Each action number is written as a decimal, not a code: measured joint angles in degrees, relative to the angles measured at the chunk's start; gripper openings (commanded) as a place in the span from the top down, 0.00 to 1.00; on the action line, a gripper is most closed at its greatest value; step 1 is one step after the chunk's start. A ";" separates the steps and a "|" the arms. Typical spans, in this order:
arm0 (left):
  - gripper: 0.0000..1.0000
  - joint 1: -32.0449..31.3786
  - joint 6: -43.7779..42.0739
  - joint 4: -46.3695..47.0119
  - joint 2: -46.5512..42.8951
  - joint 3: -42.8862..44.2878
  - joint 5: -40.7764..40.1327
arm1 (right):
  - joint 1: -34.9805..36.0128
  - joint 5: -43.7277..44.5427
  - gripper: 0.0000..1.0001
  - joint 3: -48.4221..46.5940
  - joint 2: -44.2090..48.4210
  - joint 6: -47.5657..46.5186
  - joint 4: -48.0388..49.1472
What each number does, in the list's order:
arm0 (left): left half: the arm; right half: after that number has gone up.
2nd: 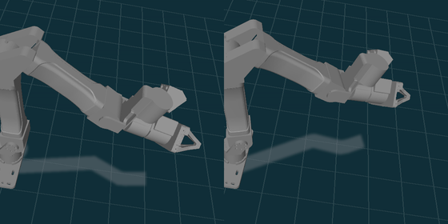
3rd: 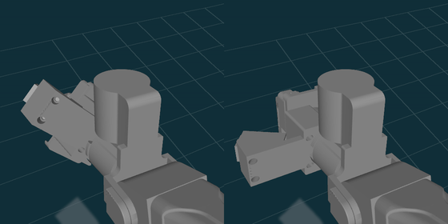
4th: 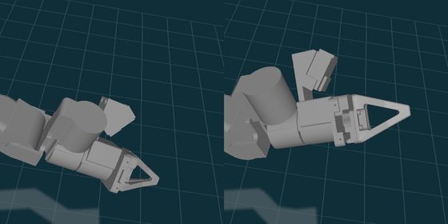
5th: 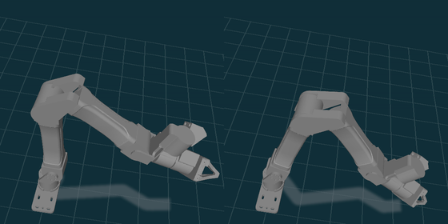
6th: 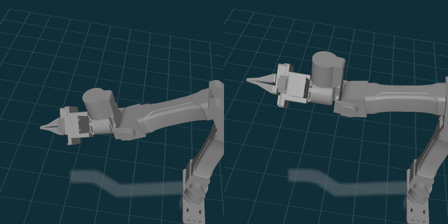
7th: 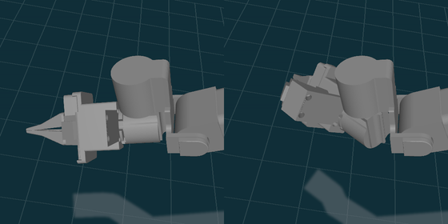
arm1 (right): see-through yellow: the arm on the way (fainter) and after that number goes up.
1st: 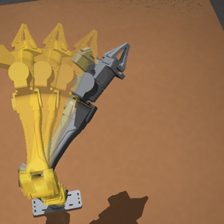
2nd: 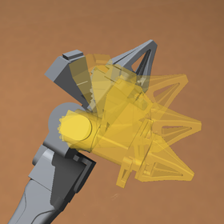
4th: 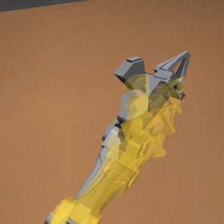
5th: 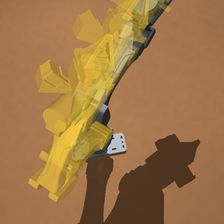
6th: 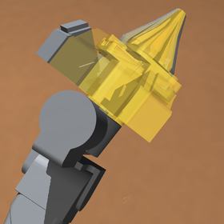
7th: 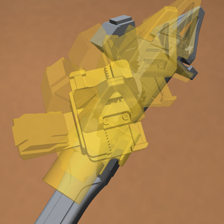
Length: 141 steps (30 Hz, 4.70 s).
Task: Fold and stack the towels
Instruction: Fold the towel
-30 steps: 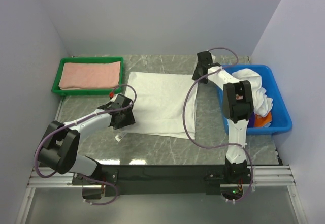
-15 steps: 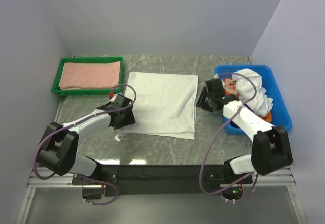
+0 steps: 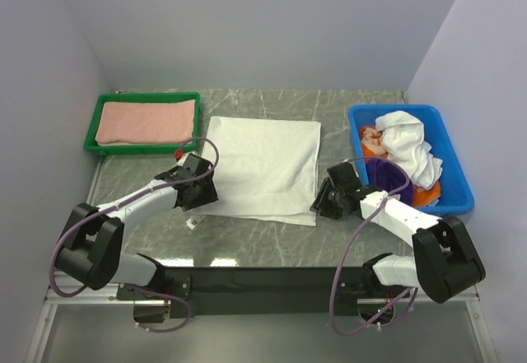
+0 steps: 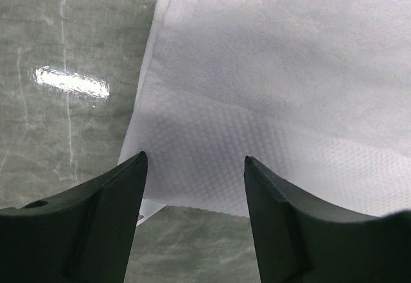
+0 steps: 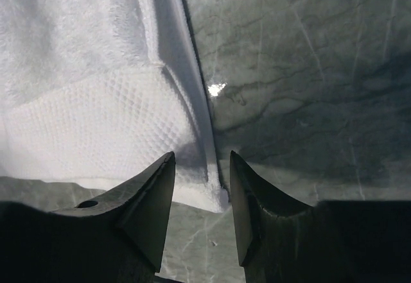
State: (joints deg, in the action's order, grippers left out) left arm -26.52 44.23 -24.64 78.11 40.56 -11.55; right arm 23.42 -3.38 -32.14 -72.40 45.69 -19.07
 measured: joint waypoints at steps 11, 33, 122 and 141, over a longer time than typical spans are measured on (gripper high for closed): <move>0.32 0.00 0.00 -0.02 -0.02 -0.04 0.02 | 0.35 -1.64 0.60 0.31 0.31 0.98 1.97; 0.32 -0.20 0.04 -0.02 -0.02 -0.07 -0.11 | 0.72 -1.97 1.00 0.31 0.59 0.50 1.16; 0.39 -0.35 2.38 -1.88 0.33 -0.20 -2.97 | 2.32 -6.14 1.00 0.04 5.84 -1.86 -8.90; 0.25 -0.02 2.82 -9.75 -2.82 6.82 -3.78 | 2.38 -3.76 0.63 -4.50 8.00 -5.60 -10.54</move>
State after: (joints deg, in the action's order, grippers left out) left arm -26.55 47.05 -34.39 75.29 47.37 -15.33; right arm 25.80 -7.14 -36.64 -64.40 40.10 -29.61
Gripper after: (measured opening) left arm 0.781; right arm 0.407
